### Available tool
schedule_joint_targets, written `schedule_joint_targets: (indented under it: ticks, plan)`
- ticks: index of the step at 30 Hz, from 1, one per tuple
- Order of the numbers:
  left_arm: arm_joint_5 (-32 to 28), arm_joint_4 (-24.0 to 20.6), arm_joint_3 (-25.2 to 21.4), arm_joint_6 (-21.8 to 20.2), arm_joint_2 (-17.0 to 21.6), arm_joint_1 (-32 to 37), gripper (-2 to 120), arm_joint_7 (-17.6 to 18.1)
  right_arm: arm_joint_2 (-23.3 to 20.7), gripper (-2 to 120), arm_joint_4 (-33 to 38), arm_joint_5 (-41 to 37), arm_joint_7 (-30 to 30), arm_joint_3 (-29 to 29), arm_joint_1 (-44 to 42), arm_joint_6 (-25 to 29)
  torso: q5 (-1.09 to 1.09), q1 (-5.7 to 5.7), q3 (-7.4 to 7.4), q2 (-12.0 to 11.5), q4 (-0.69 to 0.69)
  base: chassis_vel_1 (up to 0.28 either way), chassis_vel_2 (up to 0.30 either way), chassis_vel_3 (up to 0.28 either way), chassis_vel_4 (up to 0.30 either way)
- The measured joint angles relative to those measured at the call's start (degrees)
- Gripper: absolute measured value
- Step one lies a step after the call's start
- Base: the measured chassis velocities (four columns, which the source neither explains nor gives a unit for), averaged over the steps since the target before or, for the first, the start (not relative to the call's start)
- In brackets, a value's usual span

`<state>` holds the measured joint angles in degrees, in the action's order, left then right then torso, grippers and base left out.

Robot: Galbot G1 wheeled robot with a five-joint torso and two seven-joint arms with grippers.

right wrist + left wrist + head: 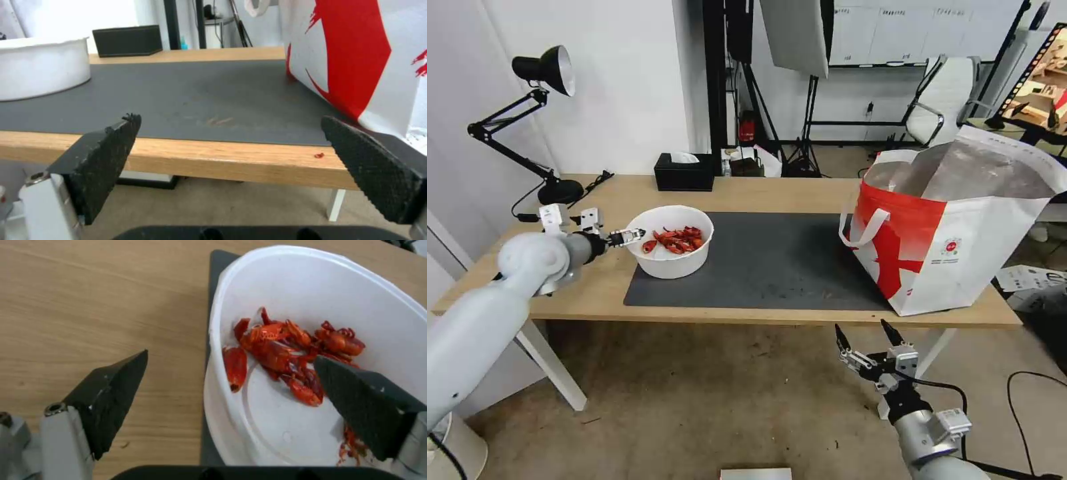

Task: Pick up the trash from the table and place it into the takeout bag.

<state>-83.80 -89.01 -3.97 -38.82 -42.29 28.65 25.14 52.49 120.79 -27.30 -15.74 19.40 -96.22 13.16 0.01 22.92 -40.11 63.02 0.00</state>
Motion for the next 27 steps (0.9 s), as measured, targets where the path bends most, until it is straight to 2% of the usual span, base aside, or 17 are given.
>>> schedule_joint_targets:
  ticks: [4, 7, 8, 11, 12, 14, 15, 19, 20, 22, 23, 26, 27]
  plan:
    - [-1.6, 1.0, 0.9, -1.4, -0.8, -1.8, 99, 2.4, 0.0, 100, 0.0, 0.0, 0.0, 0.0, 0.0, 0.0, 0.00, 0.00, 0.00, 0.0, 0.00, 0.000, 0.000, 0.000, 0.000]
    - [-4.1, 1.7, 1.7, -2.5, -1.5, -3.0, 87, 6.2, 0.0, 100, 0.0, 0.0, 0.0, 0.0, 0.0, 0.0, -0.01, 0.00, 0.00, 0.0, 0.01, 0.000, 0.000, 0.000, 0.000]
    - [-4.1, 1.7, 1.7, -2.5, -1.5, -3.0, 87, 6.2, 0.0, 100, 0.0, 0.0, 0.0, 0.0, 0.0, 0.0, -0.01, 0.00, 0.00, 0.0, 0.01, 0.000, 0.000, 0.000, 0.000]
    - [-6.3, 2.3, 2.2, -3.3, -2.4, -3.9, 74, 9.1, 0.0, 100, 0.0, 0.0, 0.0, 0.0, 0.0, 0.0, -0.01, 0.00, 0.00, 0.0, 0.00, 0.000, 0.000, 0.000, 0.000]
    - [-6.3, 2.3, 2.2, -3.3, -2.4, -3.9, 74, 9.1, 0.0, 100, 0.0, 0.0, 0.0, 0.0, 0.0, 0.0, -0.01, 0.00, 0.00, 0.0, 0.00, 0.000, 0.000, 0.000, 0.000]
    - [-7.0, 2.4, 2.4, -3.5, -2.8, -4.3, 62, 10.6, 0.0, 100, 0.0, 0.0, 0.0, 0.0, 0.0, 0.0, -0.01, -0.01, 0.00, 0.0, 0.00, 0.000, 0.000, 0.000, 0.000]
    - [-7.0, 2.4, 2.4, -3.5, -2.8, -4.3, 62, 10.6, 0.0, 100, 0.0, 0.0, 0.0, 0.0, 0.0, 0.0, -0.01, -0.01, 0.00, 0.0, 0.00, 0.000, 0.000, 0.000, 0.000]
    - [-7.8, 2.3, 2.6, -3.6, -2.8, -4.3, 43, 11.9, 0.0, 100, 0.0, 0.0, 0.0, 0.0, 0.0, 0.0, -0.01, -0.01, 0.00, 0.0, 0.01, 0.000, 0.000, 0.000, 0.000]
    - [-7.8, 2.3, 2.6, -3.6, -2.8, -4.3, 43, 11.9, 0.0, 100, 0.0, 0.0, 0.0, 0.0, 0.0, 0.0, -0.01, -0.01, 0.00, 0.0, 0.01, 0.000, 0.000, 0.000, 0.000]
    - [-8.2, 2.2, 2.6, -3.6, -2.8, -4.3, 34, 12.4, 0.0, 100, 0.0, 0.0, 0.0, 0.0, 0.0, 0.0, -0.01, -0.01, 0.00, 0.0, 0.00, 0.000, 0.000, 0.000, 0.000]
    - [-8.2, 2.2, 2.6, -3.6, -2.8, -4.3, 34, 12.4, 0.0, 100, 0.0, 0.0, 0.0, 0.0, 0.0, 0.0, -0.01, -0.01, 0.00, 0.0, 0.00, 0.000, 0.000, 0.000, 0.000]
    - [-9.1, 1.8, 2.3, -3.5, -2.4, -3.9, 19, 12.6, 0.0, 100, 0.0, 0.0, 0.0, 0.0, 0.0, 0.0, -0.01, -0.01, 0.00, 0.0, 0.01, 0.000, 0.000, 0.000, 0.000]
    - [-9.1, 1.8, 2.3, -3.5, -2.4, -3.9, 19, 12.6, 0.0, 100, 0.0, 0.0, 0.0, 0.0, 0.0, 0.0, -0.01, -0.01, 0.00, 0.0, 0.01, 0.000, 0.000, 0.000, 0.000]
